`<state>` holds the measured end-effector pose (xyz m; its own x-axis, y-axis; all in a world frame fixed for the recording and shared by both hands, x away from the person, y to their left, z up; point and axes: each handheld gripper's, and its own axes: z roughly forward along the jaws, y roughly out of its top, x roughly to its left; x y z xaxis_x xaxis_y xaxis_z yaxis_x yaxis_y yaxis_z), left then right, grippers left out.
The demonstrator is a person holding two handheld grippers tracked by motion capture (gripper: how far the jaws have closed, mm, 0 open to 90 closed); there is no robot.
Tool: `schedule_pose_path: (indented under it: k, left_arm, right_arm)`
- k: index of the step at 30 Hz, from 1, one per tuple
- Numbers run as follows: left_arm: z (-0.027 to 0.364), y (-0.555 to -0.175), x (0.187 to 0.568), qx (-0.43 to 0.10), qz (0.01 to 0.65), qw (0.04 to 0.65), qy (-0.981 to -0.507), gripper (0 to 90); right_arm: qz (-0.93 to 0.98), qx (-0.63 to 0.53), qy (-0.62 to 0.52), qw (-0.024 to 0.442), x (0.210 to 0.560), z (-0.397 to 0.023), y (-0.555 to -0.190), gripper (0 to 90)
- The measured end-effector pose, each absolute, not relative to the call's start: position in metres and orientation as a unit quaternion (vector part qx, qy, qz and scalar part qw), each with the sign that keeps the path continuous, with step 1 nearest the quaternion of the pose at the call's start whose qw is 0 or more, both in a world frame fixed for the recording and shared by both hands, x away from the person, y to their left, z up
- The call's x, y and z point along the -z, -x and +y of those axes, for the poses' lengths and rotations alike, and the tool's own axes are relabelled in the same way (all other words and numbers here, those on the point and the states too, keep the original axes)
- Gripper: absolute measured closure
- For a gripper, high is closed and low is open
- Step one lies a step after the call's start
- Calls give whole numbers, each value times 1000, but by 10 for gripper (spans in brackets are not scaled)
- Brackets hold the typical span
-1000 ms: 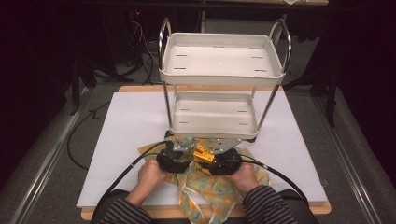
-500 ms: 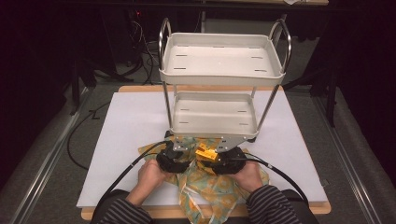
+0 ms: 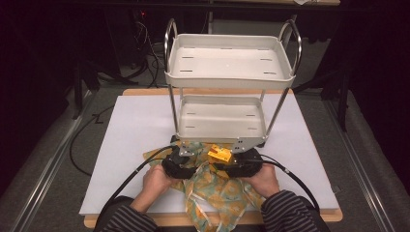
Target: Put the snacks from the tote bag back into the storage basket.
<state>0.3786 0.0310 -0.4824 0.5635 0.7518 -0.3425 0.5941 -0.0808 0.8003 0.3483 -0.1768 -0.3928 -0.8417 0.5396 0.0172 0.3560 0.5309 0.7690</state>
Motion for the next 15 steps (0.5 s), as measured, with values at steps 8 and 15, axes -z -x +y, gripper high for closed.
schedule_pose_path:
  k: [8,15]
  left_arm:
    - [31,-379,483,-80,460,499,-730,514]
    - [31,-379,483,-78,460,499,-730,514]
  right_arm:
    - [862,-419,-260,117,384,-184,-346,557]
    - [854,-425,-275,122,374,-195,-350,557]
